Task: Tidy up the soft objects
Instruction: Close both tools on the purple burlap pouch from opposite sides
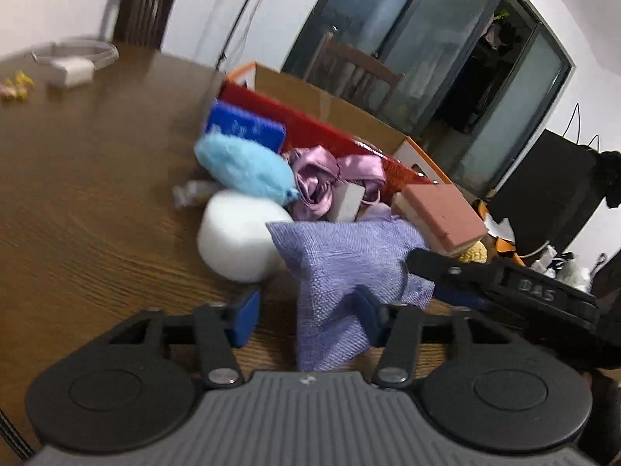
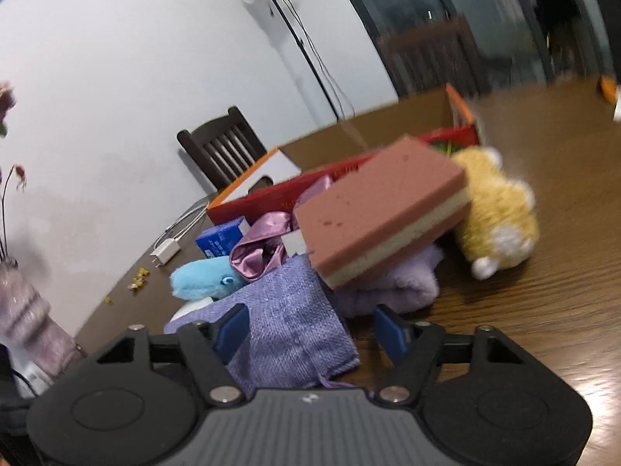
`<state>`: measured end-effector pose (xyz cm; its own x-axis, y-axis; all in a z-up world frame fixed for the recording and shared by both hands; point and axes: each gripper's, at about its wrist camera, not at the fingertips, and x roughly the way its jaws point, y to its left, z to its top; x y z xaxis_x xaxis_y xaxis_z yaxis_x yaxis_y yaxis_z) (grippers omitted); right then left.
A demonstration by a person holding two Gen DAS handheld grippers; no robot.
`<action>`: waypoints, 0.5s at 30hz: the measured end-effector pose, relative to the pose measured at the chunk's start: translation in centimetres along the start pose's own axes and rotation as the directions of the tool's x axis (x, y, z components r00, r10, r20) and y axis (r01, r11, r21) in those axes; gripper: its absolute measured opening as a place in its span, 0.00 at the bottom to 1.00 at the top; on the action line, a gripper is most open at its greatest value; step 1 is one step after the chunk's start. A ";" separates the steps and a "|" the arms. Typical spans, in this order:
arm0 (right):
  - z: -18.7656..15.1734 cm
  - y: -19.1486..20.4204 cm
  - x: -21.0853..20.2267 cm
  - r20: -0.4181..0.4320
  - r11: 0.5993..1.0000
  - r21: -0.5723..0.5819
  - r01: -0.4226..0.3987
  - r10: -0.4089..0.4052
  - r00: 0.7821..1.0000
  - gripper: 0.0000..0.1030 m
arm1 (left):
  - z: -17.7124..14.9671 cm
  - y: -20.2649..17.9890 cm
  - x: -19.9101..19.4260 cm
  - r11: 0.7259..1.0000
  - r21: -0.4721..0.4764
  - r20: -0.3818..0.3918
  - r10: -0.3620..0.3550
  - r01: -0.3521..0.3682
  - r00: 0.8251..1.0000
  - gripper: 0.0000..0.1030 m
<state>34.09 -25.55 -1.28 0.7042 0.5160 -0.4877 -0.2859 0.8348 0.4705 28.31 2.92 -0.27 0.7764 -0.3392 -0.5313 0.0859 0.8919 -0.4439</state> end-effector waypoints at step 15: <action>-4.4 1.7 -4.3 -0.039 0.999 -0.016 -0.040 0.040 0.998 0.09 | -2.2 -1.1 -4.1 0.995 0.052 -0.035 -0.081 0.083 0.996 0.15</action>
<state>27.73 -25.46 -1.64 0.6665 0.5559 -0.4968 -0.3243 0.8162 0.4782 23.69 2.71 0.83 0.7446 -0.4206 -0.5184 0.1821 0.8751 -0.4484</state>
